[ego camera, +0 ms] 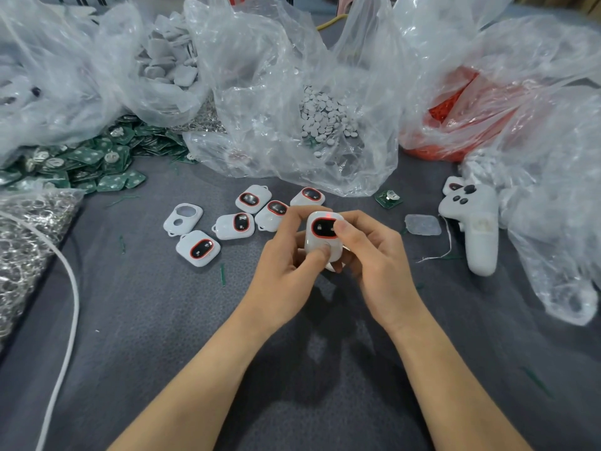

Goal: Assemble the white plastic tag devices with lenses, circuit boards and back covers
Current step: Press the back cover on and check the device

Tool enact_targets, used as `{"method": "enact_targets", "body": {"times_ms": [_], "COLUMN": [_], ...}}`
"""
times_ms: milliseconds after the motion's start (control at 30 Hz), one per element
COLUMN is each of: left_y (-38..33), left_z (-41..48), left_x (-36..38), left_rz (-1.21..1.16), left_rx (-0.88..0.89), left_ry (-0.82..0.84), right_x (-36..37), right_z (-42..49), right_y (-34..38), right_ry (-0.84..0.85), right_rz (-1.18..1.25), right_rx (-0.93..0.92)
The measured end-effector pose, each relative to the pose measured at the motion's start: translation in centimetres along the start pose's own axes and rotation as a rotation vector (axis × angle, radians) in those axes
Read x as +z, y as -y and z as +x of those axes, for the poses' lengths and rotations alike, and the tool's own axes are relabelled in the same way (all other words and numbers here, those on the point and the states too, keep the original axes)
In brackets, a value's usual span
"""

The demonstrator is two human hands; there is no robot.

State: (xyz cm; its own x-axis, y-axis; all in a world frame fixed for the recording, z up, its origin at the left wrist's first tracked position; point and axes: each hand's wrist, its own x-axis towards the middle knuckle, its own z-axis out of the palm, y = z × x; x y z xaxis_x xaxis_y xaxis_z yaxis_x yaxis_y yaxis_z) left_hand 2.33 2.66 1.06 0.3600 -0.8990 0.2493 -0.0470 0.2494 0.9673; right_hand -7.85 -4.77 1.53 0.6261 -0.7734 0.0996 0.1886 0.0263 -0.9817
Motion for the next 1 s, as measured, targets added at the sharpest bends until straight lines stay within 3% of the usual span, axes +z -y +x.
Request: {"method": "enact_targets", "body": {"times_ms": [733,1000], "left_y": [0.04,0.52], "left_z": [-0.16,-0.11], "left_x": [0.16,-0.01], "left_rz": [0.003,0.152], "left_rx": [-0.001,-0.026], "left_ry": [0.032,0.028], "right_x": [-0.07,0.29], "right_z": [-0.09,0.0], "right_y": [0.12,-0.23], "right_ry": [-0.036,-0.144], "right_rz": [-0.091,-0.237], "right_rx": [-0.012,-0.049]}}
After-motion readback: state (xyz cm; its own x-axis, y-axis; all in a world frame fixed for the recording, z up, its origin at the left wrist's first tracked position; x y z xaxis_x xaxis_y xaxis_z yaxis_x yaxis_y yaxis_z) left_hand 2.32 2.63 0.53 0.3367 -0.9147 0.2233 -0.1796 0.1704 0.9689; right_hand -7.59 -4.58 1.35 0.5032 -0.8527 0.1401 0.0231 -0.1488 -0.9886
